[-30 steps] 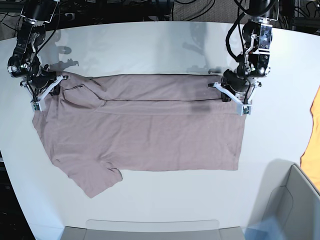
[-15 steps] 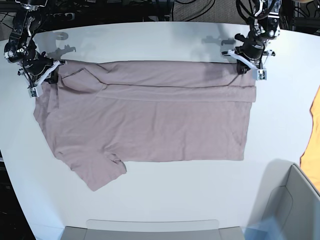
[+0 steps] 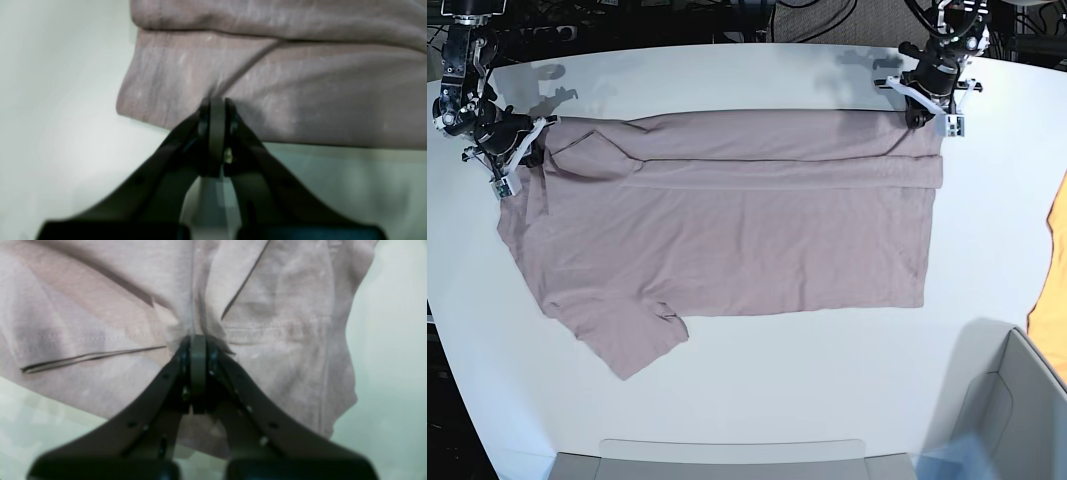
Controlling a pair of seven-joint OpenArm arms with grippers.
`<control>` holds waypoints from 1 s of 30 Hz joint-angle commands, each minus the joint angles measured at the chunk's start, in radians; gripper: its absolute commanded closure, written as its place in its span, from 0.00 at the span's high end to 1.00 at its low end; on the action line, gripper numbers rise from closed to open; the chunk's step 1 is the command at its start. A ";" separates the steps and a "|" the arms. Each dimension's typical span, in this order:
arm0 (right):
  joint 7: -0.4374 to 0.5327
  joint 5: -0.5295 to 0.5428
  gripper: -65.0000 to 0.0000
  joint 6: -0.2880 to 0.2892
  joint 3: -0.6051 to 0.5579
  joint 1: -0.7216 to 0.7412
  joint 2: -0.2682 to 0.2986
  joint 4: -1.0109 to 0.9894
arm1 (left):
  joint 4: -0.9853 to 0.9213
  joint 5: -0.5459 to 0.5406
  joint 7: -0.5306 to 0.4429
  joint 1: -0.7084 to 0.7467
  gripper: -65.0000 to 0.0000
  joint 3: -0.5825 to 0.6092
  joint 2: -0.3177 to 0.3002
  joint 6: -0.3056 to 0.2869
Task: Fold the T-shirt properly
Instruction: 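Lay the folded collar edge down with both grippers and release, then move both grippers to the hem corners of the shirt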
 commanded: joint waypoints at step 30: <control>-0.110 -0.009 0.00 -0.004 0.179 -0.091 -0.049 0.267 | 0.378 0.027 0.406 -0.117 0.00 -0.126 0.093 0.056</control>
